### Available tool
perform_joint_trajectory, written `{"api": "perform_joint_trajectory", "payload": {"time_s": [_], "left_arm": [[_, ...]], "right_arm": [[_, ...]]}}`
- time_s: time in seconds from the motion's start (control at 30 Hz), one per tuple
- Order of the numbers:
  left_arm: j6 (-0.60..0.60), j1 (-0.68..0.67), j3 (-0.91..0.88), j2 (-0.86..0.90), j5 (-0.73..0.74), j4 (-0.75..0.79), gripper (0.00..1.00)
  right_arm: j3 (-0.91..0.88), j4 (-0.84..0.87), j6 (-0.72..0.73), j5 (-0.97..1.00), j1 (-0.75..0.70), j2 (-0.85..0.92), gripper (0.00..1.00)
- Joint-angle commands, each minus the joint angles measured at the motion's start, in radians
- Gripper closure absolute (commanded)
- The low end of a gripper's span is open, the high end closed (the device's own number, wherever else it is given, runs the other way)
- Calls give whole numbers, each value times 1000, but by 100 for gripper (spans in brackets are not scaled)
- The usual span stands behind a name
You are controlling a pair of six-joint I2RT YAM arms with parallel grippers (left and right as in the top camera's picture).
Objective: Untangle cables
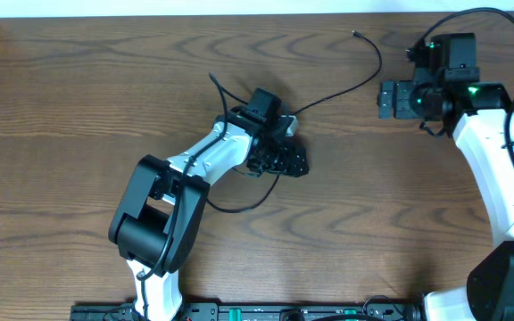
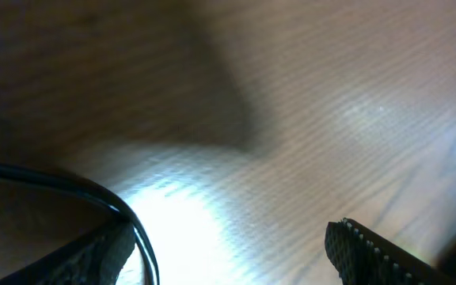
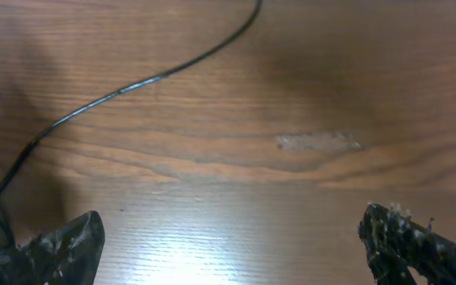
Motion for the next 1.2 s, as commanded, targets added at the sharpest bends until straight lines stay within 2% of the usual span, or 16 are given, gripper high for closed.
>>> {"api": "perform_joint_trajectory", "payload": {"time_s": [0.0,0.2,0.43,0.67,1.0,1.17], "left_arm": [[-16,-1,-24,75,-26,-29,16],[-6,0,-10,13,-101,-74,16],[3,2,-10,-169,-217,-123,14],[4,75,-10,-314,-373,-149,8],[34,302,-12,-318,-373,-177,8],[61,347,-13,-313,-365,-191,7]], "right_arm": [[15,-6,-16,7,-18,-21,1],[15,-6,-14,11,-23,-21,1],[15,-9,0,10,-23,-21,1],[15,-24,16,-14,-10,-21,1],[14,-27,74,14,83,-21,1],[14,-24,105,46,109,-21,1]]}}
